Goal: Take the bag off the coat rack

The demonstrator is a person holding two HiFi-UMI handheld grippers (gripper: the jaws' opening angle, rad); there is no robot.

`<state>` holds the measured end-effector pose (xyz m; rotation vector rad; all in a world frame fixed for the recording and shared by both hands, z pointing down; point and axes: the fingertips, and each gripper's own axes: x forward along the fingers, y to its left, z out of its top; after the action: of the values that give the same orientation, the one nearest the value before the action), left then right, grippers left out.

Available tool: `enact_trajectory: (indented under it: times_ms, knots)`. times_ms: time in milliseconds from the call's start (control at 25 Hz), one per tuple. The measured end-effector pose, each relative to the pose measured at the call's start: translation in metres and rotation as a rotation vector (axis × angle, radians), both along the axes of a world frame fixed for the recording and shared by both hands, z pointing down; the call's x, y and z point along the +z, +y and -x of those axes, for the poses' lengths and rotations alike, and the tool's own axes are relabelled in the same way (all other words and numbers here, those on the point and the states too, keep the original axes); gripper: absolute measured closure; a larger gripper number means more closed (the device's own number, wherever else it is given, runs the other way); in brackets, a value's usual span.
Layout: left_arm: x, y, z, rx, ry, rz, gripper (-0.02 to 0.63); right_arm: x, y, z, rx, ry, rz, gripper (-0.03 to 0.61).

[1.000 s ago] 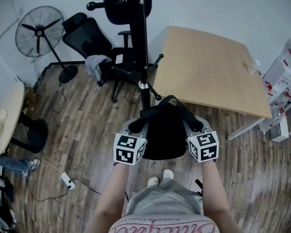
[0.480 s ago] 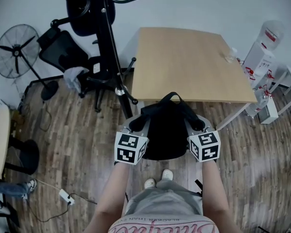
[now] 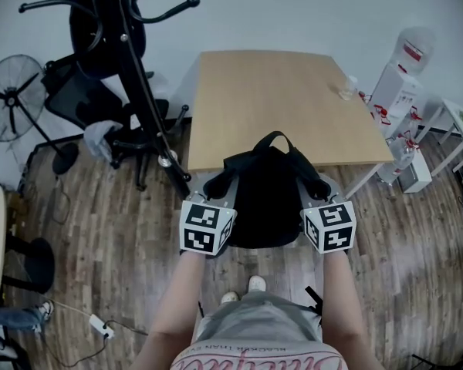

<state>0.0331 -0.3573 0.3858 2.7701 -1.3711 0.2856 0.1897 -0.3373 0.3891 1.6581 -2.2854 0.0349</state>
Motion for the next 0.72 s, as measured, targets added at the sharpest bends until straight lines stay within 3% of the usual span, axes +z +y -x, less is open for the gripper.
enact_trajectory:
  times_ms: [280, 720]
  knots:
    - [-0.04, -0.02, -0.021, 0.008, -0.003, -0.081, 0.549, -0.038, -0.015, -0.021, 0.013, 0.008, -0.065, 0.515]
    - [-0.092, -0.038, -0.026, -0.007, 0.011, -0.186, 0.549, -0.086, -0.034, -0.026, 0.001, 0.023, -0.16, 0.515]
